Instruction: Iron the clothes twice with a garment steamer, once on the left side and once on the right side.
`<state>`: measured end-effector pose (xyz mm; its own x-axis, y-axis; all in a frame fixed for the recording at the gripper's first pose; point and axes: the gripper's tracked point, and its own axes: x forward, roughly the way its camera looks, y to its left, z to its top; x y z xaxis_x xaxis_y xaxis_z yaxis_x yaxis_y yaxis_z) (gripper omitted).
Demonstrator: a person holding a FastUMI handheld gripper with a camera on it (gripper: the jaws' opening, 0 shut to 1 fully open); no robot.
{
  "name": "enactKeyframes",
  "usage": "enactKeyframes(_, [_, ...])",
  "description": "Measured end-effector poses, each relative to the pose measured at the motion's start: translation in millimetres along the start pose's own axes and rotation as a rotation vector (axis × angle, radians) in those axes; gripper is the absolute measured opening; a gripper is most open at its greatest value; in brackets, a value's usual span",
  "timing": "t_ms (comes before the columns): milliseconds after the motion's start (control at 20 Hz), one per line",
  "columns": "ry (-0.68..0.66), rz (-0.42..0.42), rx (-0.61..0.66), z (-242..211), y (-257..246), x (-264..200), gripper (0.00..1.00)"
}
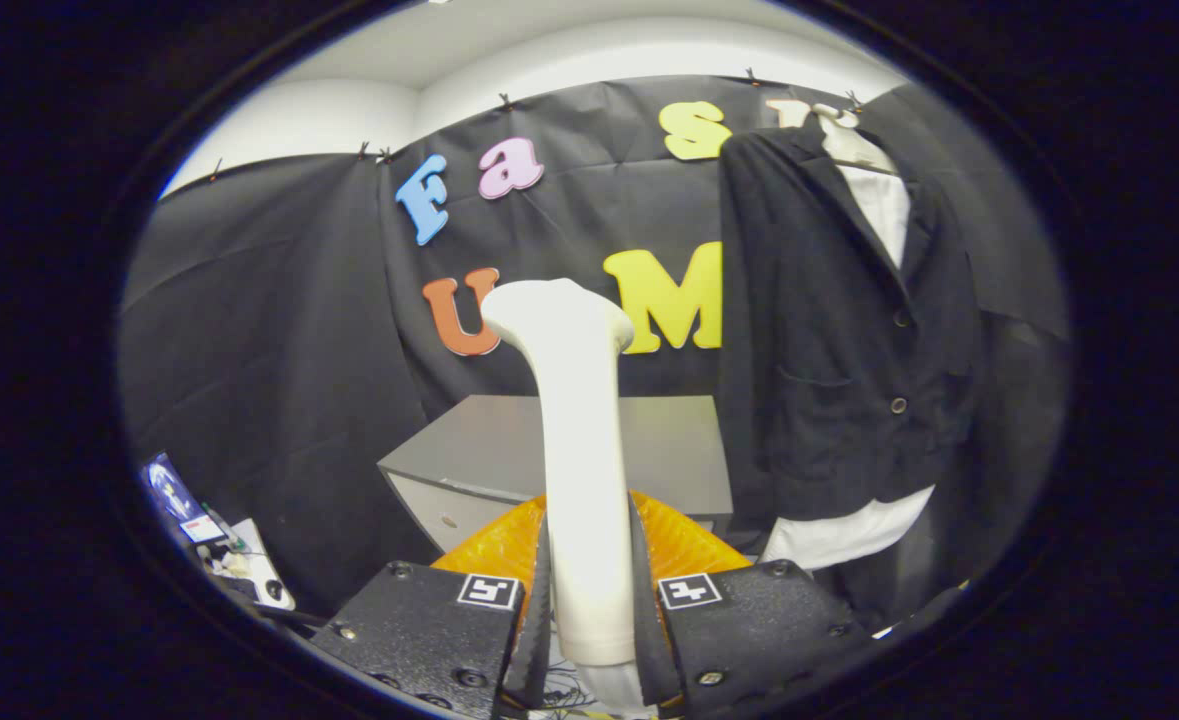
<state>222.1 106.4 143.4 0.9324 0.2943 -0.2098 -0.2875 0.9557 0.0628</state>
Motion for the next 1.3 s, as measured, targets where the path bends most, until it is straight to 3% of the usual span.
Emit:
enactKeyframes(400, [-0.141, -0.181, 0.057, 48, -119, -86, 0.37])
enactKeyframes(700, [-0.267, -0.249, 0.106, 108, -189, -117, 0.37])
enactKeyframes(1050, [-0.41, -0.356, 0.112, 186, -255, -115, 0.37])
enactKeyframes(1300, [-0.439, -0.399, 0.024, 217, -246, -70, 0.37])
